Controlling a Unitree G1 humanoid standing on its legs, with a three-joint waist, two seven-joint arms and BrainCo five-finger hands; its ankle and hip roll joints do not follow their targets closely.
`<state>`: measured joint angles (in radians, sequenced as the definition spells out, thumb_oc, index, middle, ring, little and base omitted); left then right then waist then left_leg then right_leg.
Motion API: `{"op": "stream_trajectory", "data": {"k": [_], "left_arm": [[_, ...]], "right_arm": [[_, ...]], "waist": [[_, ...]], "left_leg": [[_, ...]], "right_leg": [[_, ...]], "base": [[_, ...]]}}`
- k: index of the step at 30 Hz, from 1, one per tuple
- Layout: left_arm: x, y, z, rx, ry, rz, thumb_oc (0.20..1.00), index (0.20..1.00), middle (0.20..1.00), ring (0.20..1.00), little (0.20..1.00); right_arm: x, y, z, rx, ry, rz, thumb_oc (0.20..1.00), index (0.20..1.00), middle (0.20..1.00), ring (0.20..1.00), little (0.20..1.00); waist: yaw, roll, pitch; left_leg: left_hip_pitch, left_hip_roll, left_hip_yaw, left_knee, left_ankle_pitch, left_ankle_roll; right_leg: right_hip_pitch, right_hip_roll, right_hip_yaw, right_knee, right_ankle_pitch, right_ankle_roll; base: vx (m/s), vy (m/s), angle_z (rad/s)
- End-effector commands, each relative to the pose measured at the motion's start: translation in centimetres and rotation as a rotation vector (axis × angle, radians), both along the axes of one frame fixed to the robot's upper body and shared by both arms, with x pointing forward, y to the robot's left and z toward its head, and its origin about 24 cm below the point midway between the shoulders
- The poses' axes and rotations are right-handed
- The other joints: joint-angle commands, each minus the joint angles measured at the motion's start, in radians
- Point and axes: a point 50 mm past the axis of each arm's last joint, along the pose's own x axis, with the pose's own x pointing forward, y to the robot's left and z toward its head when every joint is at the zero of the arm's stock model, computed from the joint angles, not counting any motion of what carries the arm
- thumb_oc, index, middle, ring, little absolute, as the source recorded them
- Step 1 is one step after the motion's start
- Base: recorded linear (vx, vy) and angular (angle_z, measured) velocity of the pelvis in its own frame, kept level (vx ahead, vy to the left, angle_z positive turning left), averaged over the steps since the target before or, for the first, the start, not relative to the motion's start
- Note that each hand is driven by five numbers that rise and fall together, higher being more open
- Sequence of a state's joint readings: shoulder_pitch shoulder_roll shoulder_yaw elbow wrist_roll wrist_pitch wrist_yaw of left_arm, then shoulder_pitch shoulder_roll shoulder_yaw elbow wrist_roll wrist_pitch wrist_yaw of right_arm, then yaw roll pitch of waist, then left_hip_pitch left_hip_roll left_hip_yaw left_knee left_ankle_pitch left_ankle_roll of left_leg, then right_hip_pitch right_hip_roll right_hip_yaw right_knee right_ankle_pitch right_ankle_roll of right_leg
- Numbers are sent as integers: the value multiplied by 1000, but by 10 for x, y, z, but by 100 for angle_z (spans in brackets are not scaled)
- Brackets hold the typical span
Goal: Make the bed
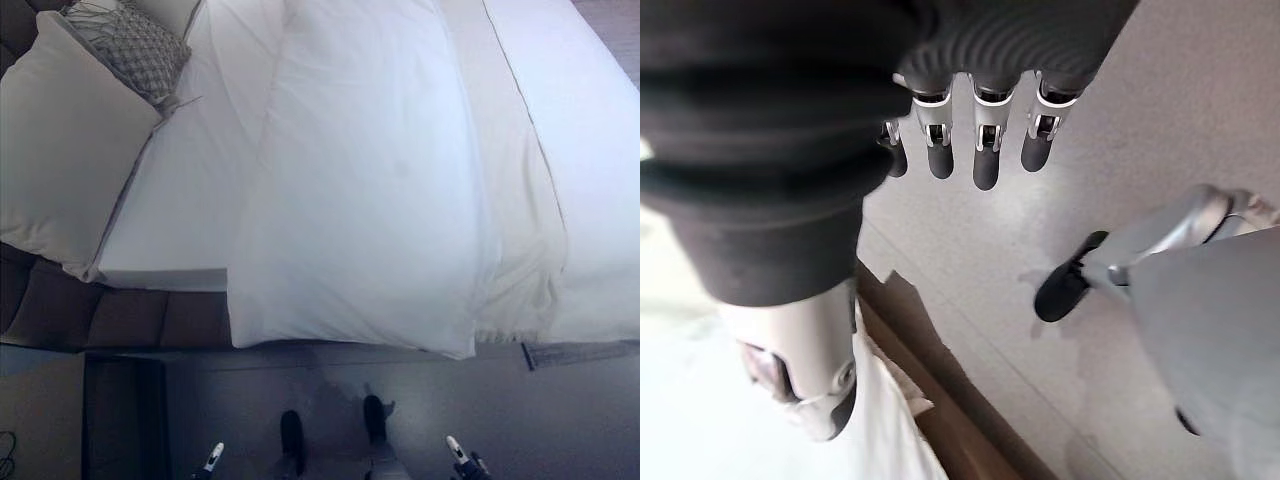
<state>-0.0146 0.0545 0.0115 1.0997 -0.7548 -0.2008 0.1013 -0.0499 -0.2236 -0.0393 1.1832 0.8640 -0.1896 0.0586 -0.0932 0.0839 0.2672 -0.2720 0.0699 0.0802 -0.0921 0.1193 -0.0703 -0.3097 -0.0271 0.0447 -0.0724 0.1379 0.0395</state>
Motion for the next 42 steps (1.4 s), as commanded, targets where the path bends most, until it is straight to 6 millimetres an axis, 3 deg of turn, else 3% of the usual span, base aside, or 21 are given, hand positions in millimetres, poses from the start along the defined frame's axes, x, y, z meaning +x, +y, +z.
{"op": "stream_trajectory", "data": {"k": [1, 3, 5, 6, 7, 8, 10, 12, 18, 19, 22, 23, 24, 25, 26, 29, 31, 32, 34, 36, 42], "left_arm": [[5, 1, 2, 44, -21, -182, 1000, 1000, 1000, 1000, 1000], [5, 1, 2, 44, -21, -182, 1000, 1000, 1000, 1000, 1000], [28, 1, 19, 116, -157, -353, 1000, 1000, 1000, 1000, 1000], [28, 1, 19, 116, -157, -353, 1000, 1000, 1000, 1000, 1000], [55, 3, 40, 170, -304, -519, 1000, 1000, 1000, 1000, 1000], [55, 3, 40, 170, -304, -519, 1000, 1000, 1000, 1000, 1000], [82, 0, 59, 209, -414, -653, 1000, 1000, 1000, 1000, 1000], [94, -3, 69, 221, -468, -702, 1000, 1000, 1000, 1000, 1000], [165, -51, 138, 226, -781, -934, 1000, 1000, 1000, 1000, 1000], [186, -67, 166, 245, -880, -1004, 1000, 1000, 1000, 1000, 1000], [192, -73, 175, 256, -908, -1028, 1000, 1000, 1000, 1000, 1000], [198, -80, 187, 269, -952, -1055, 1000, 1000, 1000, 1000, 1000], [213, -94, 216, 312, -1035, -1131, 1000, 1000, 1000, 1000, 1000], [213, -94, 216, 313, -1036, -1131, 1000, 1000, 1000, 1000, 1000], [223, -102, 237, 358, -1088, -1171, 1000, 1000, 1000, 1000, 1000], [229, -105, 249, 389, -1112, -1179, 1000, 1000, 1000, 1000, 1000], [248, -110, 296, 519, -1208, -1168, 1000, 1000, 1000, 1000, 1000], [251, -110, 304, 551, -1219, -1158, 1000, 1000, 1000, 1000, 1000], [251, -110, 304, 551, -1219, -1158, 1000, 1000, 1000, 1000, 1000], [265, -104, 344, 797, -1260, -1101, 1000, 1000, 1000, 1000, 1000], [282, -81, 392, 993, -1243, -940, 1000, 1000, 1000, 1000, 1000]], "right_arm": [[4, 4, 2, -10, -25, 64, 1000, 1000, 1000, 1000, 1000], [4, 4, 2, -10, -25, 64, 1000, 1000, 1000, 1000, 1000], [23, 6, 13, -53, -109, 131, 1000, 1000, 1000, 1000, 1000], [23, 6, 13, -53, -109, 131, 1000, 1000, 1000, 1000, 1000], [52, 9, 33, -125, -235, 232, 1000, 1000, 1000, 1000, 1000], [52, 9, 33, -125, -235, 232, 1000, 1000, 1000, 1000, 1000], [85, 20, 60, -200, -367, 372, 1000, 1000, 1000, 1000, 1000], [96, 24, 70, -222, -417, 420, 1000, 1000, 1000, 1000, 1000], [169, 52, 141, -312, -691, 711, 1000, 1000, 1000, 1000, 1000], [188, 66, 165, -319, -777, 786, 1000, 1000, 1000, 1000, 1000], [194, 70, 173, -324, -801, 818, 1000, 1000, 1000, 1000, 1000], [199, 75, 181, -329, -826, 851, 1000, 1000, 1000, 1000, 1000], [213, 89, 202, -348, -875, 939, 1000, 1000, 1000, 1000, 1000], [213, 89, 202, -348, -875, 939, 1000, 1000, 1000, 1000, 1000], [223, 95, 218, -366, -902, 1000, 1000, 1000, 1000, 1000, 1000], [229, 99, 228, -375, -922, 1017, 1000, 1000, 1000, 1000, 1000], [248, 111, 272, -432, -1010, 1065, 1000, 1000, 1000, 1000, 1000], [254, 112, 282, -449, -1022, 1052, 1000, 1000, 1000, 1000, 1000], [254, 112, 282, -449, -1022, 1052, 1000, 1000, 1000, 1000, 1000], [269, 117, 319, -548, -1060, 1044, 1000, 1000, 1000, 1000, 1000], [287, 117, 366, -638, -1071, 955, 1000, 1000, 1000, 1000, 1000]], "waist": [[5, -48, -18], [5, -48, -18], [4, -48, -21], [4, -48, -21], [1, -48, -19], [1, -48, -19], [-5, -53, -15], [-7, -54, -11], [-9, -54, 48], [-11, -53, 71], [-11, -53, 77], [-13, -53, 85], [-16, -55, 101], [-17, -55, 100], [-17, -59, 109], [-18, -59, 110], [-23, -68, 113], [-23, -70, 114], [-23, -70, 113], [-24, -77, 120], [-29, -83, 122]], "left_leg": [[-8, -7, 7, 40, -22, -25], [-8, -7, 7, 40, -22, -25], [-9, -6, 4, 37, -21, -26], [-9, -6, 4, 37, -21, -26], [-12, -6, 6, 34, -19, -29], [-12, -6, 6, 35, -19, -29], [-20, -4, 10, 37, -20, -30], [-26, -3, 12, 43, -22, -29], [-97, -6, 12, 111, -34, -30], [-134, -6, 9, 154, -42, -31], [-156, -6, 5, 177, -45, -32], [-180, -7, 0, 201, -49, -33], [-242, -5, -9, 261, -59, -36], [-246, -5, -10, 264, -60, -36], [-299, -6, -24, 315, -74, -34], [-335, -2, -25, 348, -80, -36], [-475, 14, -30, 483, -118, -41], [-510, 21, -31, 520, -128, -43], [-511, 21, -31, 520, -128, -43], [-619, 39, -42, 635, -162, -49], [-730, 45, -48, 738, -192, -57]], "right_leg": [[-12, -108, 15, 37, -21, 131], [-12, -108, 15, 37, -21, 131], [-13, -105, 16, 37, -25, 131], [-13, -105, 16, 37, -25, 131], [-20, -101, 19, 43, -27, 133], [-21, -101, 19, 43, -28, 133], [-39, -95, 29, 56, -32, 131], [-50, -92, 35, 65, -34, 131], [-143, -73, 48, 152, -52, 123], [-180, -66, 48, 196, -64, 121], [-200, -63, 46, 215, -69, 120], [-220, -61, 45, 235, -73, 119], [-275, -59, 42, 289, -85, 117], [-279, -59, 41, 291, -86, 117], [-329, -56, 40, 342, -96, 115], [-366, -55, 41, 378, -102, 115], [-505, -55, 35, 499, -126, 108], [-537, -55, 34, 524, -133, 108], [-538, -55, 34, 524, -133, 108], [-640, -59, 23, 622, -162, 102], [-750, -54, 20, 707, -188, 90]], "base": [[0, 0, 0], [0, 0, 0], [0, 0, 0], [-10, -15, 3], [0, 0, 0], [0, 0, 0], [0, 0, 0], [-44, -12, -4], [-104, -17, -9], [-105, -26, -5], [-54, -22, 2], [-139, -76, 6], [-109, -61, 9], [-133, -75, 16], [-55, -29, 17], [-66, -34, 19], [-98, -51, 12], [-57, -24, 18], [-12, -3, 6], [-40, -22, -6], [-5, -12, -8]]}}
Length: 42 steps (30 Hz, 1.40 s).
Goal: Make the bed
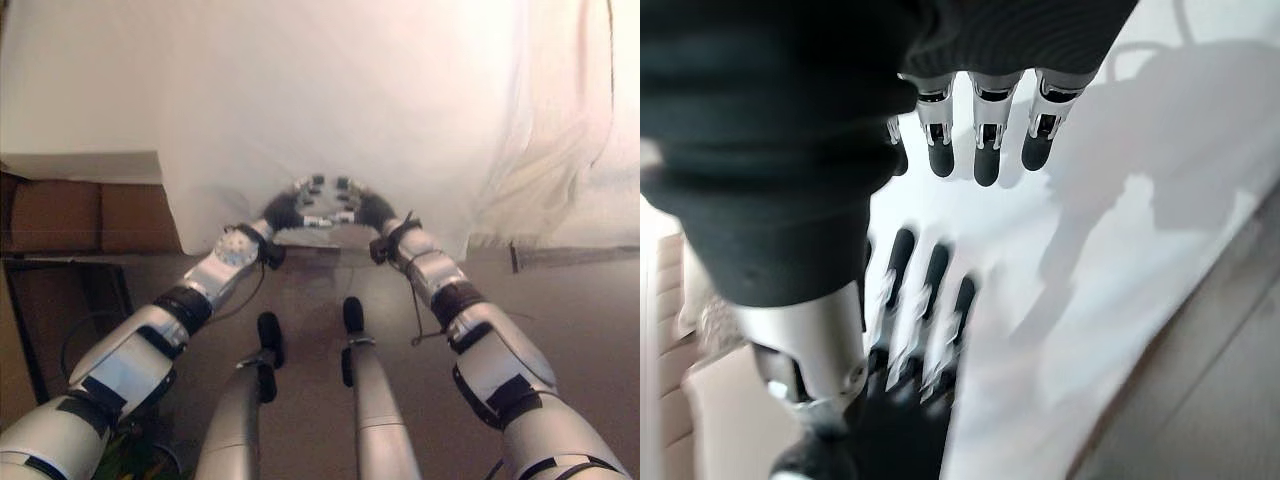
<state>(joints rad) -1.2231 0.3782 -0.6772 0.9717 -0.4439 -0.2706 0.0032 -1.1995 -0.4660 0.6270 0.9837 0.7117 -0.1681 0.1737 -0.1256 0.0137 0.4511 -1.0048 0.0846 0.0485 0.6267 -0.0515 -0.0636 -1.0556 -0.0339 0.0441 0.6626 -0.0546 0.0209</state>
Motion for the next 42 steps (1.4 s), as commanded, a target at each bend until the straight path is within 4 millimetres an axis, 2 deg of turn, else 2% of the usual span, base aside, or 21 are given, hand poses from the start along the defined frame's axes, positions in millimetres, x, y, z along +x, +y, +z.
{"op": "stream_trajectory", "data": {"k": [1, 4, 9, 12, 15, 16, 20, 21, 24, 25, 26, 27, 28, 29, 30, 32, 36, 38, 40, 41, 42], "left_arm": [[2, 13, 19, -18, -91, 64, 1000, 1000, 1000, 1000, 1000], [7, 28, 38, -34, -111, 137, 1000, 1000, 1000, 1000, 1000], [11, 56, 56, -50, -122, 269, 1000, 1000, 1000, 1000, 1000], [13, 78, 52, -94, -77, 364, 1000, 1000, 1000, 1000, 1000], [13, 78, 52, -94, -77, 364, 1000, 1000, 1000, 1000, 1000], [12, 108, 39, -156, -21, 490, 1000, 1000, 1000, 1000, 1000], [9, 134, 22, -171, 32, 591, 1000, 1000, 1000, 1000, 1000], [7, 140, 15, -194, 45, 609, 1000, 1000, 1000, 1000, 1000], [-1, 164, -22, -294, 131, 693, 1000, 1000, 1000, 1000, 1000], [-1, 164, -23, -294, 134, 694, 1000, 1000, 1000, 1000, 1000], [-6, 171, -37, -330, 163, 717, 1000, 1000, 1000, 1000, 1000], [-6, 171, -39, -329, 166, 717, 1000, 1000, 1000, 1000, 1000], [-9, 174, -52, -362, 195, 725, 1000, 1000, 1000, 1000, 1000], [-16, 178, -75, -396, 240, 740, 1000, 1000, 1000, 1000, 1000], [-16, 178, -76, -395, 241, 740, 1000, 1000, 1000, 1000, 1000], [-25, 176, -108, -407, 315, 735, 1000, 1000, 1000, 1000, 1000], [-44, 168, -159, -418, 449, 707, 1000, 1000, 1000, 1000, 1000], [-57, 164, -185, -407, 519, 675, 1000, 1000, 1000, 1000, 1000], [-71, 152, -212, -396, 603, 631, 1000, 1000, 1000, 1000, 1000], [-71, 152, -212, -396, 603, 631, 1000, 1000, 1000, 1000, 1000], [-91, 141, -242, -394, 700, 585, 1000, 1000, 1000, 1000, 1000]], "right_arm": [[3, 2, 7, 59, -16, -24, 1000, 1000, 1000, 1000, 1000], [9, -6, 22, 23, -22, -95, 1000, 1000, 1000, 1000, 1000], [12, -28, 35, 13, -20, -226, 1000, 1000, 1000, 1000, 1000], [13, -48, 26, 33, 28, -326, 1000, 1000, 1000, 1000, 1000], [13, -48, 26, 33, 28, -326, 1000, 1000, 1000, 1000, 1000], [10, -74, 13, 68, 59, -451, 1000, 1000, 1000, 1000, 1000], [5, -98, -2, 97, 100, -549, 1000, 1000, 1000, 1000, 1000], [3, -104, -8, 122, 113, -579, 1000, 1000, 1000, 1000, 1000], [-6, -125, -34, 179, 165, -682, 1000, 1000, 1000, 1000, 1000], [-6, -125, -35, 177, 167, -683, 1000, 1000, 1000, 1000, 1000], [-12, -136, -46, 219, 187, -734, 1000, 1000, 1000, 1000, 1000], [-12, -137, -48, 218, 190, -735, 1000, 1000, 1000, 1000, 1000], [-17, -144, -58, 253, 212, -773, 1000, 1000, 1000, 1000, 1000], [-26, -155, -78, 272, 249, -823, 1000, 1000, 1000, 1000, 1000], [-26, -155, -79, 271, 251, -823, 1000, 1000, 1000, 1000, 1000], [-43, -174, -105, 291, 306, -899, 1000, 1000, 1000, 1000, 1000], [-69, -183, -155, 299, 426, -957, 1000, 1000, 1000, 1000, 1000], [-83, -182, -180, 291, 486, -961, 1000, 1000, 1000, 1000, 1000], [-97, -177, -204, 279, 540, -953, 1000, 1000, 1000, 1000, 1000], [-97, -177, -204, 279, 541, -954, 1000, 1000, 1000, 1000, 1000], [-113, -166, -230, 296, 597, -931, 1000, 1000, 1000, 1000, 1000]], "waist": [[3, -15, -60], [1, -16, -57], [-2, -12, -42], [-6, -10, -37], [-6, -10, -36], [-5, -4, -31], [-3, 2, -34], [-2, 4, -32], [1, 8, -36], [0, 8, -34], [0, 11, -41], [-1, 11, -38], [1, 12, -41], [3, 19, -55], [3, 18, -52], [9, 24, -67], [15, 24, -106], [20, 20, -130], [20, 14, -160], [20, 14, -159], [19, -1, -205]], "left_leg": [[-8, 30, -19, 32, -25, -64], [-45, 28, -23, 53, -32, -64], [-54, 23, -19, 41, -28, -64], [-39, 23, -13, 23, -22, -66], [-38, 23, -13, 22, -21, -66], [-7, 27, -10, -10, -14, -72], [39, 31, -7, -66, 2, -79], [59, 32, -8, -88, 11, -80], [148, 26, -3, -203, 49, -85], [158, 25, -3, -213, 53, -85], [196, 17, -1, -256, 71, -91], [210, 16, -1, -269, 76, -91], [253, 10, -4, -313, 94, -91], [321, 2, -6, -379, 113, -86], [332, 1, -6, -388, 117, -86], [426, -9, -11, -480, 151, -88], [589, -6, -7, -647, 199, -79], [658, -5, -2, -710, 220, -78], [690, -4, -4, -714, 210, -78], [692, -4, -4, -714, 210, -78], [724, -1, -7, -714, 207, -76]], "right_leg": [[-15, -43, 23, -20, 4, 107], [-45, -37, 23, -8, 1, 104], [-45, -35, 27, -31, 9, 106], [-36, -39, 27, -45, 9, 105], [-35, -39, 27, -45, 9, 105], [-9, -39, 29, -70, 13, 104], [33, -43, 25, -108, 21, 106], [50, -44, 23, -122, 24, 106], [144, -42, 10, -219, 48, 111], [153, -42, 9, -227, 51, 111], [196, -43, 6, -266, 61, 114], [210, -44, 5, -277, 64, 114], [252, -43, 1, -311, 73, 116], [311, -43, -5, -357, 83, 118], [321, -44, -6, -364, 86, 118], [415, -47, -14, -440, 108, 125], [563, -51, -18, -563, 147, 131], [628, -52, -19, -615, 169, 133], [686, -60, -16, -669, 192, 136], [688, -60, -17, -670, 193, 136], [737, -70, -11, -713, 210, 140]], "base": [[15, -4, -5], [20, -16, -6], [0, 0, 0], [0, 0, 0], [0, 0, 0], [0, 0, 0], [0, 0, 0], [2, -44, -2], [8, -40, 2], [0, 0, 0], [0, 0, 0], [26, -23, 6], [59, -7, 11], [60, -8, 13], [78, -12, 11], [79, -3, 9], [101, 22, 4], [113, 24, 1], [76, 15, 5], [87, 26, 13], [76, 25, 13]]}}
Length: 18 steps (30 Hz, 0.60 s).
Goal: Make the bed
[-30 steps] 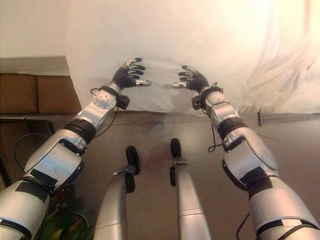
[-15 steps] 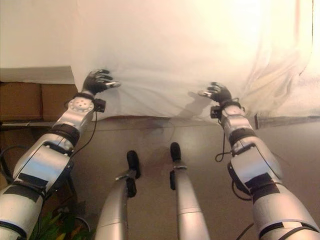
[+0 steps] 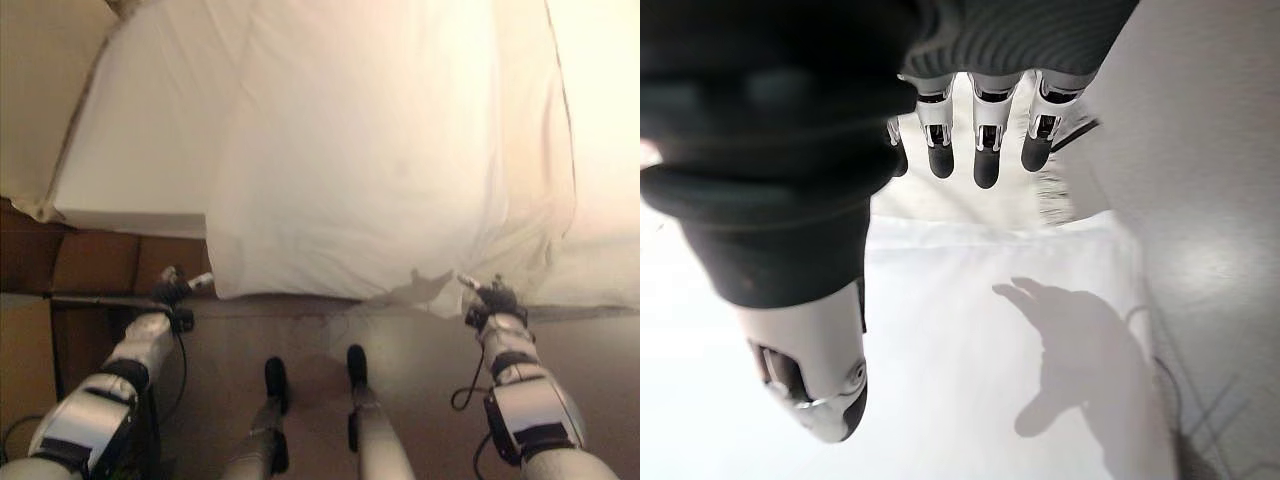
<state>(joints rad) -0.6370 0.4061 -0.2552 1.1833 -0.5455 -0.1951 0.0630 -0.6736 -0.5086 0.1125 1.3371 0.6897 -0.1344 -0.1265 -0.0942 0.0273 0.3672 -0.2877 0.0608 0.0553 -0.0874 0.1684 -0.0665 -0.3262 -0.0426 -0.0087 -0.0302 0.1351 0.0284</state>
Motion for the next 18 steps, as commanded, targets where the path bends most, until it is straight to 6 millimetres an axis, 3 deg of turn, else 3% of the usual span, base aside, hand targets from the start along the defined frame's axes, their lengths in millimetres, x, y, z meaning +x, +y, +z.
{"op": "stream_trajectory", "data": {"k": [1, 4, 5, 8, 9, 10, 16, 18], "left_arm": [[-13, -14, -22, -47, 31, -62, 1000, 1000, 1000, 1000, 1000], [-38, -28, -54, -101, 129, -96, 1000, 1000, 1000, 1000, 1000], [-54, -37, -72, -128, 198, -116, 1000, 1000, 1000, 1000, 1000], [-72, -51, -91, -146, 281, -167, 1000, 1000, 1000, 1000, 1000], [-92, -59, -107, -154, 363, -201, 1000, 1000, 1000, 1000, 1000], [-92, -59, -107, -154, 364, -201, 1000, 1000, 1000, 1000, 1000], [-145, -86, -144, -144, 594, -305, 1000, 1000, 1000, 1000, 1000], [-151, -89, -146, -145, 613, -330, 1000, 1000, 1000, 1000, 1000]], "right_arm": [[-9, 13, -19, -3, 8, 39, 1000, 1000, 1000, 1000, 1000], [-29, 32, -50, 19, 94, 90, 1000, 1000, 1000, 1000, 1000], [-45, 41, -69, 44, 146, 103, 1000, 1000, 1000, 1000, 1000], [-59, 55, -86, 71, 197, 141, 1000, 1000, 1000, 1000, 1000], [-77, 66, -103, 104, 253, 167, 1000, 1000, 1000, 1000, 1000], [-77, 66, -103, 104, 254, 166, 1000, 1000, 1000, 1000, 1000], [-136, 100, -146, 158, 505, 321, 1000, 1000, 1000, 1000, 1000], [-139, 103, -149, 155, 520, 348, 1000, 1000, 1000, 1000, 1000]], "waist": [[-12, -15, -120], [-9, -28, -156], [-7, -33, -185], [-3, -35, -217], [-2, -36, -245], [-2, -36, -245], [12, -36, -316], [14, -35, -323]], "left_leg": [[16, 23, -13, 0, -20, -73], [71, 30, -9, 0, -31, -65], [101, 30, -12, 0, -38, -61], [134, 27, -17, 0, -50, -54], [169, 26, -19, 0, -62, -45], [171, 26, -19, 0, -63, -45], [271, 26, -33, 0, -107, -27], [279, 26, -36, 0, -112, -24]], "right_leg": [[21, -62, 41, -28, 18, 133], [79, -66, 43, -41, 18, 136], [114, -68, 45, -50, 13, 135], [147, -72, 46, -57, 7, 138], [179, -73, 47, -54, 2, 138], [180, -73, 47, -54, 2, 138], [291, -80, 27, -52, -41, 133], [300, -80, 24, -53, -45, 133]], "base": [[101, 38, 5], [80, 41, 2], [68, 37, -7], [83, 62, -5], [91, 76, 1], [99, 61, 0], [93, 50, 1], [71, 34, 6]]}}
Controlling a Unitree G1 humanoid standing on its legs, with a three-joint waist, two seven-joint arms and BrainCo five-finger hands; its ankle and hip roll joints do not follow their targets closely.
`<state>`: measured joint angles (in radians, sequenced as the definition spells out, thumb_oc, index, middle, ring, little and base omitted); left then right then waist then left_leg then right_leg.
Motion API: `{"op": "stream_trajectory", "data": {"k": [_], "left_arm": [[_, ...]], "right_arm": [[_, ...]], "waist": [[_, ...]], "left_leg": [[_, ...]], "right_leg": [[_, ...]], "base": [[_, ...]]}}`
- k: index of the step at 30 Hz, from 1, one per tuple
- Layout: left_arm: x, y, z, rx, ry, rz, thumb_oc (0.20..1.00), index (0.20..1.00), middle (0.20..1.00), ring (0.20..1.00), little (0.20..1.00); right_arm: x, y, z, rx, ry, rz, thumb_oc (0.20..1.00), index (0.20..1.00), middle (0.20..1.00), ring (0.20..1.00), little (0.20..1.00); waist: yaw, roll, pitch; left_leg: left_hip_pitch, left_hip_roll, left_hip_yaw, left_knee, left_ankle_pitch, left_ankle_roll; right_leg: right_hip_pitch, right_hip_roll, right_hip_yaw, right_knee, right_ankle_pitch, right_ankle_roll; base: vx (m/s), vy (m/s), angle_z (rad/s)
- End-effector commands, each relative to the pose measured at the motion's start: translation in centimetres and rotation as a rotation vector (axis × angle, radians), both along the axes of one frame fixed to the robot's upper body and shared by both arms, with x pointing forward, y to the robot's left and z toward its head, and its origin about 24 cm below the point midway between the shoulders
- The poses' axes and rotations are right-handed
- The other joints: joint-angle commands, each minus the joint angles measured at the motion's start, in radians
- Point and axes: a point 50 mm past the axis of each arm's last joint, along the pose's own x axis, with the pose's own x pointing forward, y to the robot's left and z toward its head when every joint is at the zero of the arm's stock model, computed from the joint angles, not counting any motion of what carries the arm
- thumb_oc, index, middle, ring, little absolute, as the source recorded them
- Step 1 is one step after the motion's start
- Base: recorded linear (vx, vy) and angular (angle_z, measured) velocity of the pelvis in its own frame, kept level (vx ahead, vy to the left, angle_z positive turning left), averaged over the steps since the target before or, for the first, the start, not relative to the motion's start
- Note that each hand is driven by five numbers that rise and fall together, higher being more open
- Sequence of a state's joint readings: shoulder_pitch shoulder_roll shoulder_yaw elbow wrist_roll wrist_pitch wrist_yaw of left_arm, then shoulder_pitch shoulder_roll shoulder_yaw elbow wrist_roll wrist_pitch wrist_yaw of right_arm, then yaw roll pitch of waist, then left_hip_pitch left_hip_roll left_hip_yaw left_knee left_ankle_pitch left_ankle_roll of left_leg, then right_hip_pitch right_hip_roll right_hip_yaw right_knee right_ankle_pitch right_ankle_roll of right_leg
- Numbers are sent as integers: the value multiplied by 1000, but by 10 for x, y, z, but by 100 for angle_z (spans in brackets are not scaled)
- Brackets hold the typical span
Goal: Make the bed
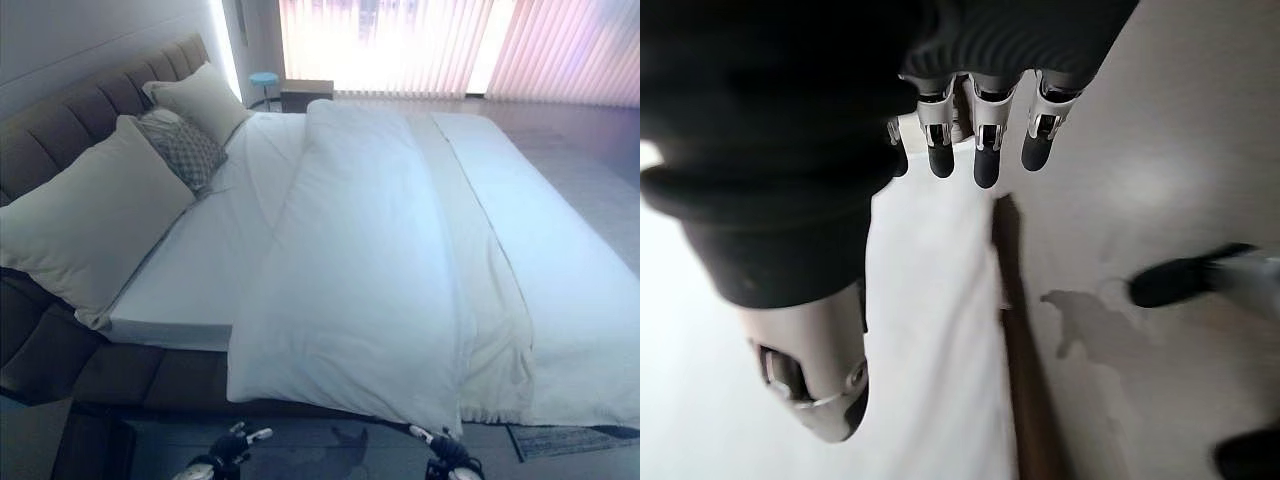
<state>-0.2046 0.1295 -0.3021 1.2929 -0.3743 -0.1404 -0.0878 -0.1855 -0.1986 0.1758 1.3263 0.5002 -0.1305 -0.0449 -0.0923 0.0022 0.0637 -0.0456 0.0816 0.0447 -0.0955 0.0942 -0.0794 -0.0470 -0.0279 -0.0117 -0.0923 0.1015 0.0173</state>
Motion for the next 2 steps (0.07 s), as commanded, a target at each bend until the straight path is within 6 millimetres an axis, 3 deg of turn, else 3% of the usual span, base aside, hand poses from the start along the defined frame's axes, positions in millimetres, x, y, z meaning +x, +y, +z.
{"op": "stream_trajectory", "data": {"k": [1, 2], "left_arm": [[6, -13, 1, 6, 16, -131, 1000, 1000, 1000, 1000, 1000], [6, -13, 1, 6, 16, -131, 1000, 1000, 1000, 1000, 1000]], "right_arm": [[14, 14, 3, 3, -10, 154, 1000, 1000, 1000, 1000, 1000], [14, 14, 3, 3, -10, 154, 1000, 1000, 1000, 1000, 1000]], "waist": [[18, -8, -31], [18, -8, -31]], "left_leg": [[53, 3, -29, 8, -46, -7], [54, 3, -29, 8, -46, -7]], "right_leg": [[42, -98, 20, 7, -20, 142], [43, -98, 20, 7, -20, 142]], "base": [[67, 33, 6], [71, 35, 5]]}}
